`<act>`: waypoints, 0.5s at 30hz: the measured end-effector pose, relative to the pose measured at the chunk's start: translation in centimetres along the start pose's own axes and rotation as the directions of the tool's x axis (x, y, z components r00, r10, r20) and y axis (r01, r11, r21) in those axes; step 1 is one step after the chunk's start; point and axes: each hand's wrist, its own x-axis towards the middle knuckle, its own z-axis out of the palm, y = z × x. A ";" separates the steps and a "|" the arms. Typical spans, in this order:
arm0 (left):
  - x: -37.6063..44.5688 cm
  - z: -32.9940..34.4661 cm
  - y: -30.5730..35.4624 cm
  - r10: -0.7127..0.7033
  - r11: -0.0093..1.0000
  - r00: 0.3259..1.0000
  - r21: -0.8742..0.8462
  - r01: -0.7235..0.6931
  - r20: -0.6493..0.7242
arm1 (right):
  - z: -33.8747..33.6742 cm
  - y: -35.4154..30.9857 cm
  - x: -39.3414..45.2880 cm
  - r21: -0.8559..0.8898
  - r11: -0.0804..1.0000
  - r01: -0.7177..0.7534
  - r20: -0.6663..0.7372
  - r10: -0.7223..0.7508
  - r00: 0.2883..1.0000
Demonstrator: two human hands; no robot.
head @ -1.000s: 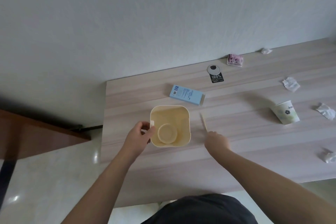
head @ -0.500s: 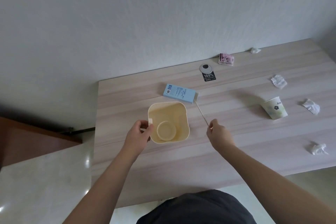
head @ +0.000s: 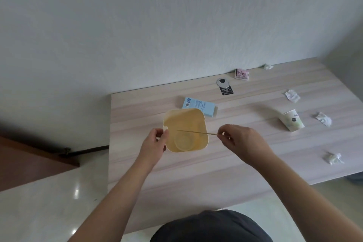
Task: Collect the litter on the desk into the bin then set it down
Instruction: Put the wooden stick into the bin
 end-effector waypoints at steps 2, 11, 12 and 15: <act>-0.1 -0.8 0.1 0.016 1.000 1.000 0.010 -0.016 0.014 | 0.3 -1.7 0.2 -0.030 1.000 0.008 0.017 -0.008 1.000; -0.2 -4.0 -0.3 0.078 0.996 0.996 0.039 -0.079 0.039 | 3.1 -8.0 1.6 -0.174 0.980 0.099 0.153 -0.072 0.986; -0.1 -4.1 -0.4 0.084 0.995 0.996 0.042 -0.086 0.042 | 3.6 -8.7 1.8 -0.182 0.978 0.107 0.158 -0.078 0.984; 0.0 -4.6 -0.4 0.103 0.994 0.993 0.038 -0.106 0.053 | 5.0 -10.4 2.7 -0.194 0.974 0.118 0.170 -0.086 0.982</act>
